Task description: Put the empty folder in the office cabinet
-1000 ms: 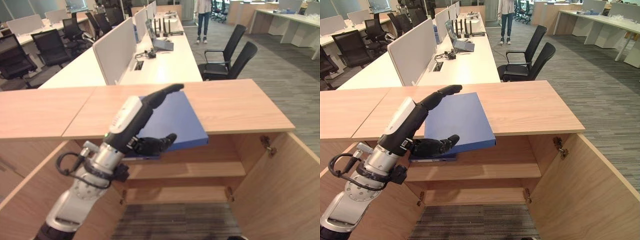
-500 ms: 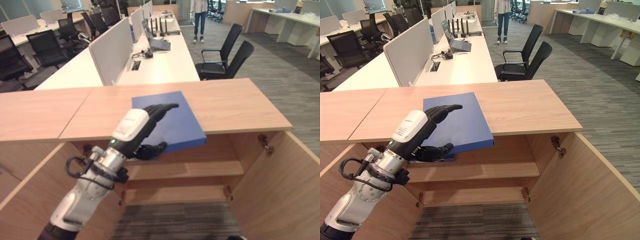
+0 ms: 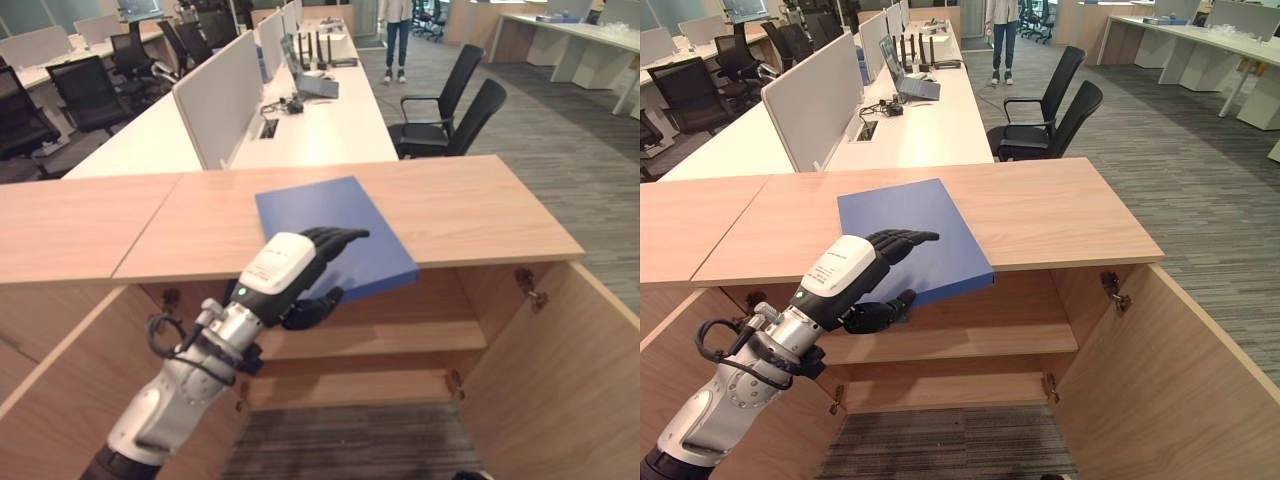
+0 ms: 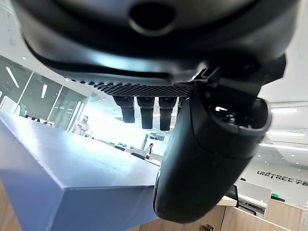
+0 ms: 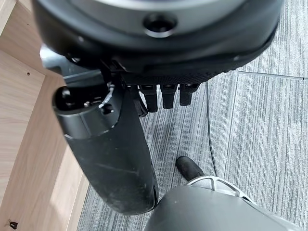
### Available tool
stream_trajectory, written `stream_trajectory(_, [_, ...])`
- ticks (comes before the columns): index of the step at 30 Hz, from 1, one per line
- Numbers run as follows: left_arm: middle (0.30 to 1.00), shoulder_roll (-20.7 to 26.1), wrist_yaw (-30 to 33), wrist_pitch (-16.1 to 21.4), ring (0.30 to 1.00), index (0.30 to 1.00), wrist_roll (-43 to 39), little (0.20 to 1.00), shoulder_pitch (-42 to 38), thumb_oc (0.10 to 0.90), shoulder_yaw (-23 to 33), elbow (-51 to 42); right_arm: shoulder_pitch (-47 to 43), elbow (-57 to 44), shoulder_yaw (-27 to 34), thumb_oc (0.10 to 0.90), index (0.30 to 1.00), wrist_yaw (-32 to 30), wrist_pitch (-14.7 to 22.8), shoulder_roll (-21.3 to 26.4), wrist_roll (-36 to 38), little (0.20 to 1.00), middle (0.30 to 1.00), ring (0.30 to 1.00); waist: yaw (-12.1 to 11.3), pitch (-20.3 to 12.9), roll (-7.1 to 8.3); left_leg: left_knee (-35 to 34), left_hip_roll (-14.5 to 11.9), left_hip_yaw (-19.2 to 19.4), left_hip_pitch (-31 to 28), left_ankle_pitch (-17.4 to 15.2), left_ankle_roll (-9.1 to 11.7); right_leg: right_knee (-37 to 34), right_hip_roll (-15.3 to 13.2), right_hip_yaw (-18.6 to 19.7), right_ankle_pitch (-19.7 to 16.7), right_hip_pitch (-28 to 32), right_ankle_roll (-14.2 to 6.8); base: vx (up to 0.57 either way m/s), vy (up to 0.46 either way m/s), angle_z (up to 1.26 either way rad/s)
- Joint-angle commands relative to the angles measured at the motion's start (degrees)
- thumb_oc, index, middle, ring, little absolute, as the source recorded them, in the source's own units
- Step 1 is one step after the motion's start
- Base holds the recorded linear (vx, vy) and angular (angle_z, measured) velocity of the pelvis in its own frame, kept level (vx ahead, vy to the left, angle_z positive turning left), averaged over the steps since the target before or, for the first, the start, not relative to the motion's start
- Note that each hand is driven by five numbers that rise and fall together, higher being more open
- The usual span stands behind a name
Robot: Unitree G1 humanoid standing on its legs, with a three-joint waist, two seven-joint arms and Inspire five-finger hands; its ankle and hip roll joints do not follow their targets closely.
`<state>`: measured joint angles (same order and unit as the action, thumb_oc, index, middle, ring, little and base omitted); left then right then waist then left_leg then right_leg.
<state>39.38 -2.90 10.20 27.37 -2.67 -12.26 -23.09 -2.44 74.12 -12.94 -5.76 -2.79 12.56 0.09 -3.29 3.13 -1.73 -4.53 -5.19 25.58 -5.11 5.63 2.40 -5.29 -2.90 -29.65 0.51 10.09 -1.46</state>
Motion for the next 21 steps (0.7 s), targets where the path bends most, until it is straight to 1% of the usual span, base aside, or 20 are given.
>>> stream_trajectory(1, [0.900, -0.08, 2.60, 1.53, 0.900, 0.900, -1.75, 0.900, -2.98, 0.800, 1.10, -4.29, -2.49, 0.12, -1.68, 0.800, 0.900, -0.24, 0.95, 0.51, -0.52, 0.900, 0.900, 0.900, -0.12, -1.35, 1.71, -0.19, -3.25, 0.19, 1.15, 0.59, 4.49, 0.29, -2.56, 0.05, 1.29, 0.52, -3.29, 0.00, 0.000, 0.00])
stream_trajectory(7, [0.900, -0.41, 5.71, 1.23, 0.900, 0.900, 0.44, 0.900, -3.55, 0.800, 3.61, -4.36, -2.78, -0.21, -1.53, 0.800, 0.900, -0.58, 1.03, 0.52, -0.01, 0.900, 0.900, 0.900, -0.29, -1.57, 1.77, -0.18, -3.25, 0.26, 1.10, 0.68, 4.60, 0.29, -2.51, 0.06, 1.37, 0.48, -3.21, 0.00, 0.000, 0.00])
stream_trajectory(13, [0.900, -0.52, 7.52, 1.21, 0.900, 0.900, 2.32, 0.900, -5.27, 0.800, 4.34, -4.01, -2.86, -0.21, -1.37, 0.800, 0.900, -0.83, 0.98, 0.54, 0.17, 0.900, 0.900, 0.900, -0.20, -1.86, 1.77, -0.19, -3.20, 0.35, 1.01, 0.60, 4.62, 0.29, -2.54, 0.12, 1.46, 0.69, -3.22, 0.00, 0.002, -0.03])
stream_trajectory(19, [0.900, -0.13, 10.86, 0.42, 0.900, 0.900, 5.77, 0.900, -11.67, 0.800, 4.44, -2.12, -3.37, -0.24, -1.33, 0.800, 0.900, -1.03, 0.81, 0.78, 0.61, 0.900, 0.900, 0.900, 0.21, -2.52, 1.87, -0.19, -3.17, 0.37, 0.96, 0.55, 4.64, 0.29, -2.53, 0.26, 1.47, 0.64, -3.25, 0.00, 0.001, -0.01])
stream_trajectory(20, [0.900, 0.06, 12.64, -0.26, 0.900, 0.900, 7.65, 0.900, -16.46, 0.800, 3.47, -0.23, -3.69, -0.40, -1.63, 0.800, 0.900, -1.05, 0.80, 0.96, 0.92, 0.900, 0.900, 0.900, 0.52, -2.74, 1.95, -0.20, -3.13, 0.38, 1.02, 0.52, 4.64, 0.29, -2.50, 0.27, 1.44, 0.53, -3.29, 0.00, 0.000, 0.00])
stream_trajectory(21, [0.900, 0.07, 12.94, -0.41, 0.900, 0.900, 7.93, 0.900, -17.61, 0.800, 3.35, -0.02, -3.80, -0.43, -1.73, 0.800, 0.900, -1.04, 0.77, 1.03, 0.99, 0.900, 0.900, 0.900, 0.62, -2.92, 1.94, -0.20, -3.10, 0.42, 0.94, 0.49, 4.63, 0.29, -2.51, 0.26, 1.42, 0.53, -3.31, 0.00, 0.000, 0.00])
